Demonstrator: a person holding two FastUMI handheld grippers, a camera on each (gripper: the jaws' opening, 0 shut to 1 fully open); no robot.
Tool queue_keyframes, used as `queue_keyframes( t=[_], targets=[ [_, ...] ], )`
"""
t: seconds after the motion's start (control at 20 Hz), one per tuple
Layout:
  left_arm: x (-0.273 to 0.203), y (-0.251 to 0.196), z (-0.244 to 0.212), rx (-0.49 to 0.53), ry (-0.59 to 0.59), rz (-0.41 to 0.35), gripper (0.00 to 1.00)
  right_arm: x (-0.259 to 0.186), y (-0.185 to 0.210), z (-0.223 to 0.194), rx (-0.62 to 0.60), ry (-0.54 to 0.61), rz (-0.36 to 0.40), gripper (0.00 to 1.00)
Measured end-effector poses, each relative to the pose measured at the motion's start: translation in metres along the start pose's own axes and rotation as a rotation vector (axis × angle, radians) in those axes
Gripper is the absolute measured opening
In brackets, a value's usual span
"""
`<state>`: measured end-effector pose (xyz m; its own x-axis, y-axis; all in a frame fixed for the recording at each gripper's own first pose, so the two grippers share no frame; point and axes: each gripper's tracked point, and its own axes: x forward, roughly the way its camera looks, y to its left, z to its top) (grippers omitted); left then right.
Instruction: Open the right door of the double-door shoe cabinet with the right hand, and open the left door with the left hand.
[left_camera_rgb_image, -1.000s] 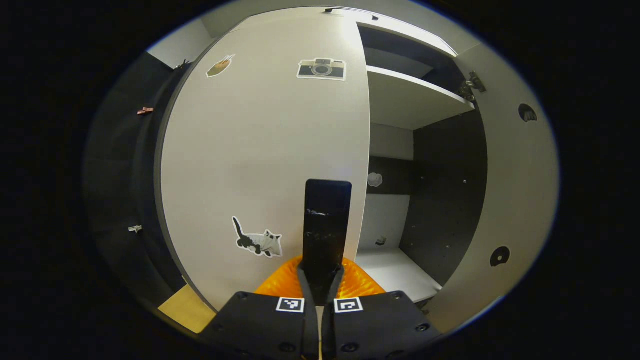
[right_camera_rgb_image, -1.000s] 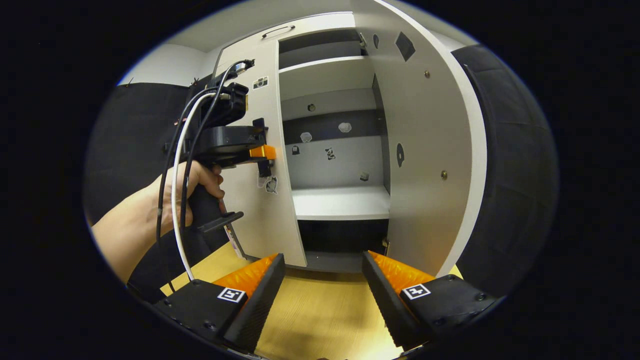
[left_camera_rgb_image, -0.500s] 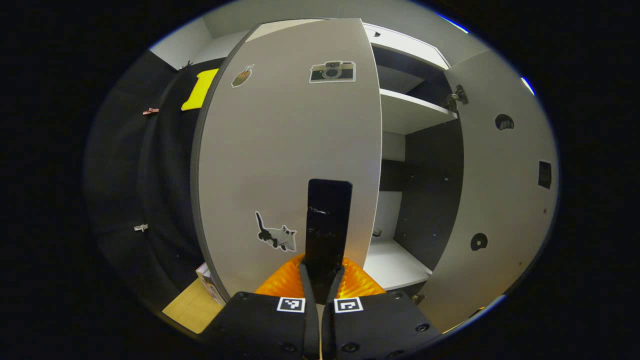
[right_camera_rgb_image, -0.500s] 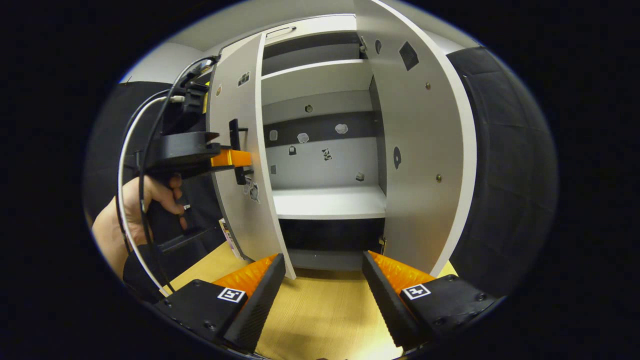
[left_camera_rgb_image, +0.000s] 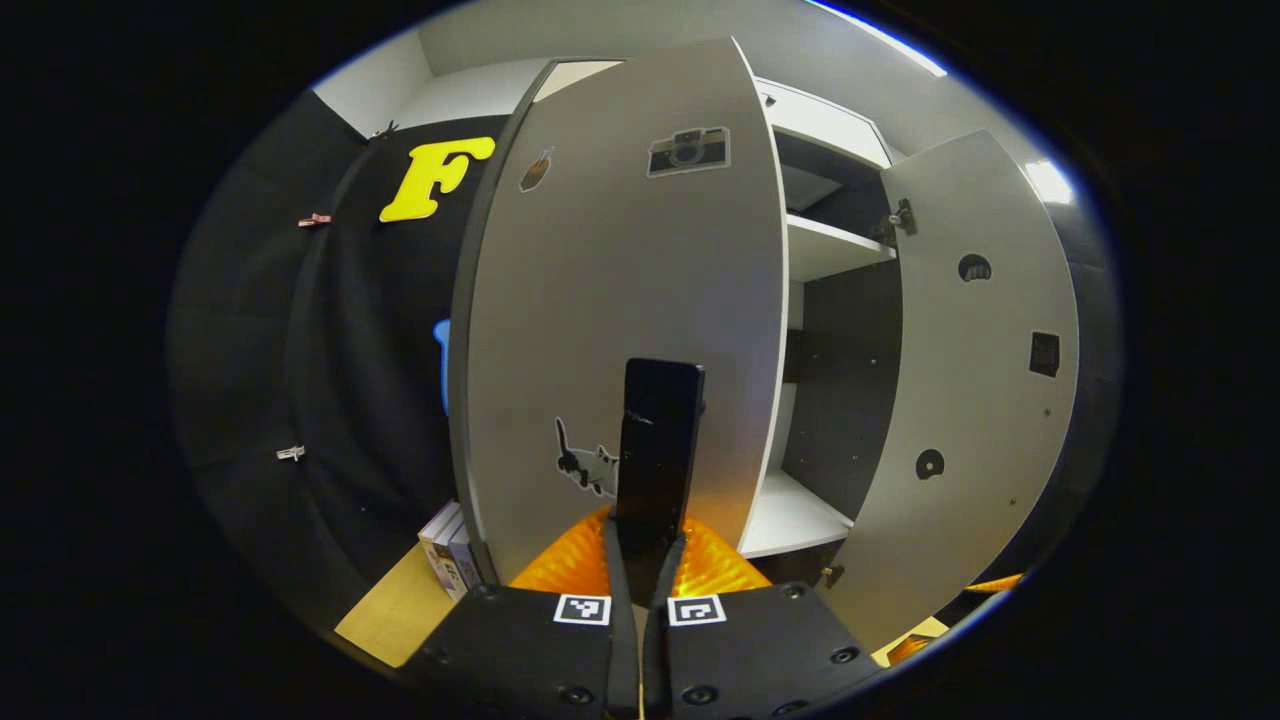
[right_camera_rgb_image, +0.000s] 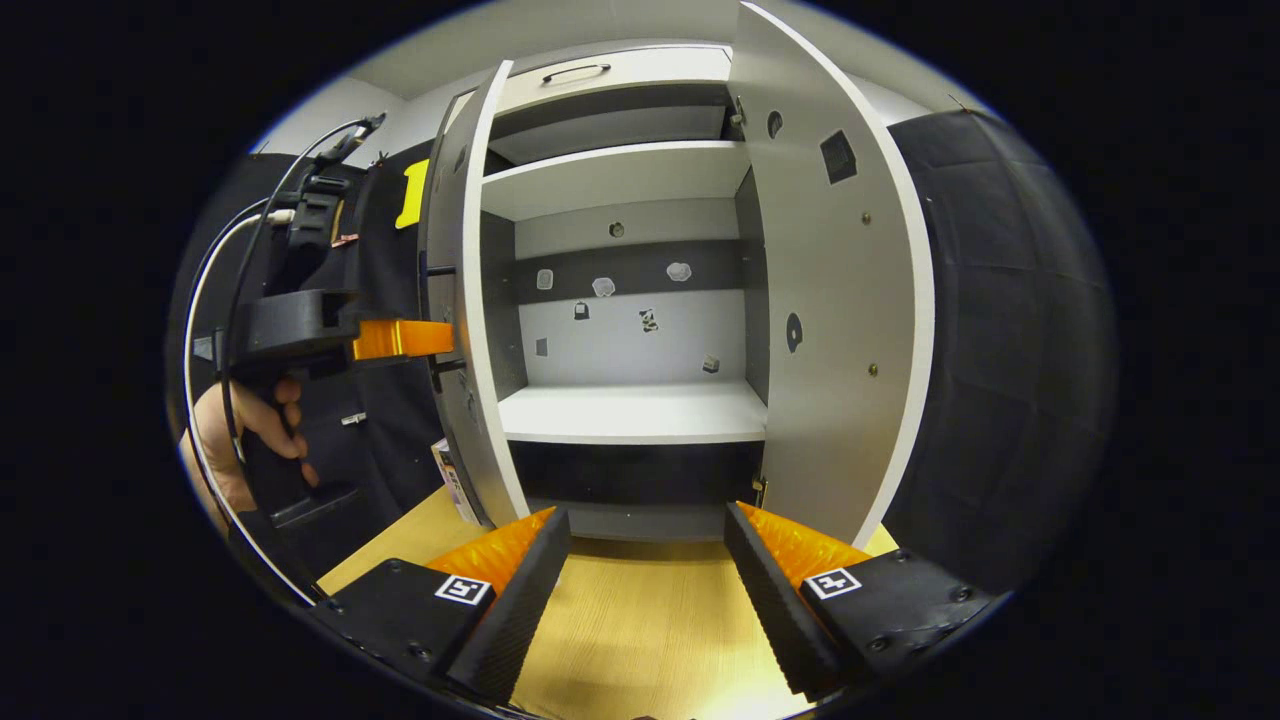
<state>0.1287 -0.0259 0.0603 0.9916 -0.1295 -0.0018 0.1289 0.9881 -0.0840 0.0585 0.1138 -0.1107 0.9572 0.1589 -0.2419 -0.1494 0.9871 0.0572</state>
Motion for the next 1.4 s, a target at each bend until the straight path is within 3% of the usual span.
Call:
queue_keyframes(
  t=[0.5,0.75,0.9,1.05,1.2,1.4],
  targets=[
    [-0.054,0.081,0.001,0.009,-0.013,0.044,0.06,-0.011,0.056,-0.009,0.011,-0.017,0.001,0.98],
    [-0.065,0.131,0.002,0.07,-0.039,0.095,0.05,-0.011,0.076,-0.017,0.006,0.0,0.009,0.98],
    [-0.065,0.167,-0.001,0.047,-0.043,0.11,0.03,-0.013,0.078,-0.015,-0.01,-0.005,-0.003,0.98],
    [-0.063,0.169,-0.002,0.004,-0.034,0.035,0.05,-0.012,0.073,-0.012,-0.02,-0.01,-0.027,0.98],
    [-0.066,0.171,-0.002,0.089,-0.045,0.074,0.05,-0.011,0.063,-0.012,-0.02,0.001,-0.063,0.98],
    [-0.067,0.168,-0.005,0.053,-0.034,0.075,0.05,-0.011,0.046,-0.007,-0.009,0.006,-0.103,0.98]
  ],
)
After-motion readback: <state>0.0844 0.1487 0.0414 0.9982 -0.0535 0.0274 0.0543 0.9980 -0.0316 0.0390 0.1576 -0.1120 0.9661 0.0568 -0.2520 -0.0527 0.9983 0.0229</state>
